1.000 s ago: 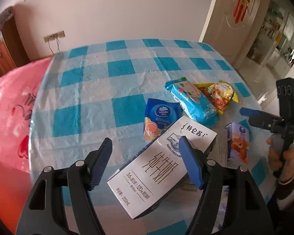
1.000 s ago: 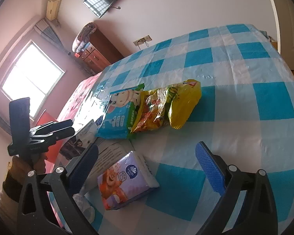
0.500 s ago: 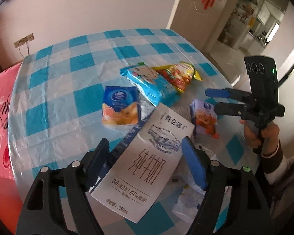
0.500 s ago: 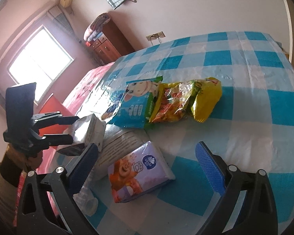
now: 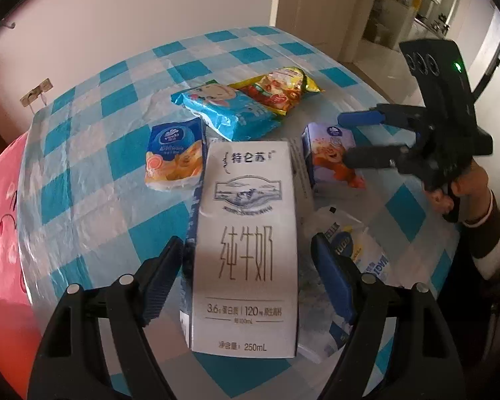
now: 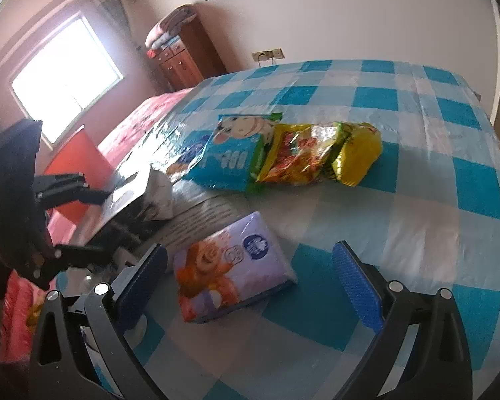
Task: Collect trash
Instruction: 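Lift the carton with the left gripper while the right approaches the purple tissue pack, then close the right gripper on the purple tissue pack while the left holds the carton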
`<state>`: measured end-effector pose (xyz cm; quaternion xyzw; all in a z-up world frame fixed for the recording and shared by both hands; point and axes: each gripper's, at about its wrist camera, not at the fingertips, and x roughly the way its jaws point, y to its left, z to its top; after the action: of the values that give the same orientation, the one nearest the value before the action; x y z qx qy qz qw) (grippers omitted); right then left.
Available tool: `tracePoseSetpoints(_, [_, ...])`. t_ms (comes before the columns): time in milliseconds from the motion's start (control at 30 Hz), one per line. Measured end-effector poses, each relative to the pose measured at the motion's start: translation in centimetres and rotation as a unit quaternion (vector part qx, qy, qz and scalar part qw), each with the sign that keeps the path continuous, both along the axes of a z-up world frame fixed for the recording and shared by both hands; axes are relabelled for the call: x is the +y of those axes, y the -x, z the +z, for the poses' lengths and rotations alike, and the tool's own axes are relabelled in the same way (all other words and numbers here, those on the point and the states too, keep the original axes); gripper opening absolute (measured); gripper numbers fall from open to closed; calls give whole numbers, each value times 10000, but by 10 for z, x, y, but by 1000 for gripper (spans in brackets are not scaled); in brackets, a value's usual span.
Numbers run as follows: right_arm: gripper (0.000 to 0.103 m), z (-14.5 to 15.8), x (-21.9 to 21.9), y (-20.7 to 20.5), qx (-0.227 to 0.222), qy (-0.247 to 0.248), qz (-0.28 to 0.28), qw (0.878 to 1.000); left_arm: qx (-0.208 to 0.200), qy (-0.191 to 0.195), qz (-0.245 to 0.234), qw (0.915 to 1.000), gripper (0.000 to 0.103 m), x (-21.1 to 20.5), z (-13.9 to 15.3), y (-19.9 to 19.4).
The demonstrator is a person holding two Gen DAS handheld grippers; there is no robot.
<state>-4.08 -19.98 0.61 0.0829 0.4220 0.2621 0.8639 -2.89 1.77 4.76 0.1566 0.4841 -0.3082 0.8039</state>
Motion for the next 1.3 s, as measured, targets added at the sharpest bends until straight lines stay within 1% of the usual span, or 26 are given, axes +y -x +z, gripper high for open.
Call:
tracePoseSetpoints(100, [98,0,9,6,-111,207,145,9996,-142,70,122,9998,79,-1,1,3])
tracePoseSetpoints(300, [98,-4,19,15,-231,630,196,9976,-223,232,409,9986,79,0,0,7])
tracePoseSetpoints(400, [98,-5,18,15,-242,653,152,9975,-245,325,600,9974,76,4,-1,8])
tracePoseSetpoints(433, [98,-5,18,15,-244,672,134,9973,-260,341,642,9970,74,5,-2,9])
tracePoseSetpoints(467, [98,-5,19,14,-245,693,122,9972,-299,335,720,9964,67,6,-2,10])
tracePoseSetpoints(533, [98,-6,21,13,-259,747,124,9968,-289,326,885,9951,65,10,-3,10])
tracePoseSetpoints(767, [98,-8,29,13,-284,1086,58,9937,-390,445,1172,9913,64,17,-5,18])
tracePoseSetpoints(933, [97,-7,31,14,-360,1197,10,9922,-431,597,1385,9876,64,25,-6,23])
tracePoseSetpoints(1000, [95,-7,33,15,-395,1281,-2,9910,-448,673,1501,9854,64,31,-5,25])
tracePoseSetpoints(1033, [90,-7,35,15,-399,1344,6,9901,-481,701,1558,9841,64,34,-4,26])
tracePoseSetpoints(1067, [80,-8,38,15,-397,1417,17,9891,-512,739,1592,9832,64,36,-3,28])
tracePoseSetpoints(1167, [79,-9,42,14,-420,1621,-18,9859,-549,891,1715,9796,64,46,-1,32])
tracePoseSetpoints(1300, [79,-10,41,14,-417,1625,-55,9858,-573,1001,1928,9744,64,59,-3,37])
